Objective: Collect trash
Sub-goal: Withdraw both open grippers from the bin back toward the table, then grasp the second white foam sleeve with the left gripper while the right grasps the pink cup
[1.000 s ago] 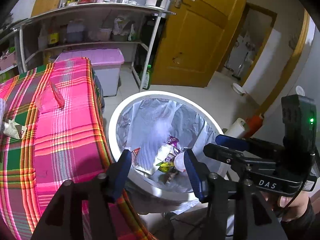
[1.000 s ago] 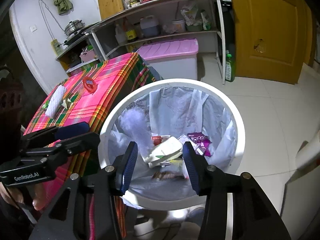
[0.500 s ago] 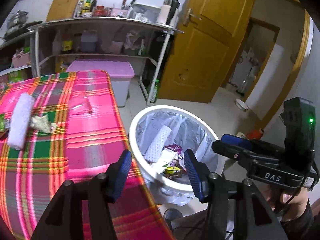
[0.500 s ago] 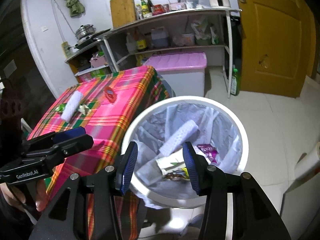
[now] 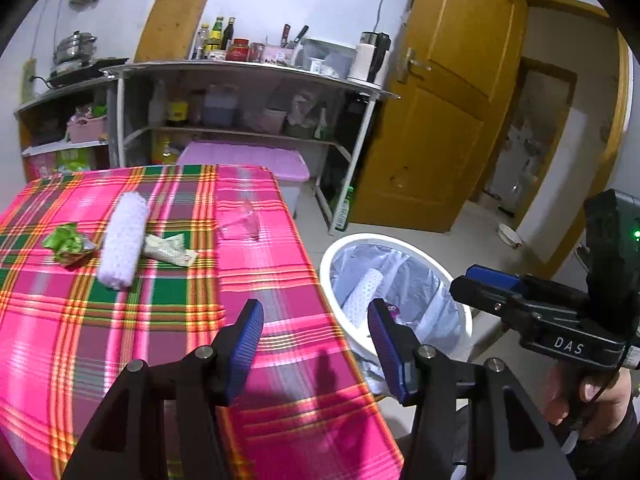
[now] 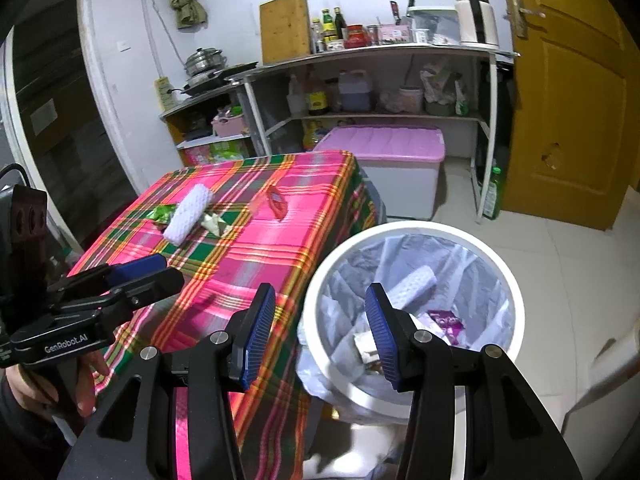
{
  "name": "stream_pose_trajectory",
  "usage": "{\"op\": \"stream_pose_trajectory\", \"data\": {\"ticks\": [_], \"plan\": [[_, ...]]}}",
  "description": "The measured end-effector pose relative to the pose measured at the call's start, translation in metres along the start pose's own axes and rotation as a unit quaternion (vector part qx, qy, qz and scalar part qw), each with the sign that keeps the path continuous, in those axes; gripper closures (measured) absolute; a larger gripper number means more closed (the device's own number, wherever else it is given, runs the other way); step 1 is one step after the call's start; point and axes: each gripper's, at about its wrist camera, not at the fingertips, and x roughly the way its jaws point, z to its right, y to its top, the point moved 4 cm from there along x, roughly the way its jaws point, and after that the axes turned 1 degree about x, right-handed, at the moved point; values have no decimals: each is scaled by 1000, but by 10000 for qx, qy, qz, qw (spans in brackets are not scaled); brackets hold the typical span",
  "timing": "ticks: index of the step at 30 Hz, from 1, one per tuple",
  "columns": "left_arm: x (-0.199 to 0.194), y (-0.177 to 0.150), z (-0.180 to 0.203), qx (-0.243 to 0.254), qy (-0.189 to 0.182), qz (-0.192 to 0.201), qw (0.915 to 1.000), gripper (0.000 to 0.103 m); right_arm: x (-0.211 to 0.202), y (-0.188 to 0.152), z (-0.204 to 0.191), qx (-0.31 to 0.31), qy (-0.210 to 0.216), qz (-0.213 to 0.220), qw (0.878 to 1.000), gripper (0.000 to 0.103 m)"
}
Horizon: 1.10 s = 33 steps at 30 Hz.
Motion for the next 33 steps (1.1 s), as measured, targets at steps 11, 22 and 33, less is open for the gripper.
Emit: {"op": "stream_pose_trajectory", "data": {"ticks": [11,22,33], "plan": [[-21,-10,-34,-165,497,80,9986,49,14,4,-23,-185,140,-58,9997,55],[-33,-18,-72,-419,843,174,9954,49,30,4,-39,-333,280,-105,9990,55],[-30,-12,-104,-586,1086,85,9923,49,53,14,-54,-550,425,-230,9973,55]]}}
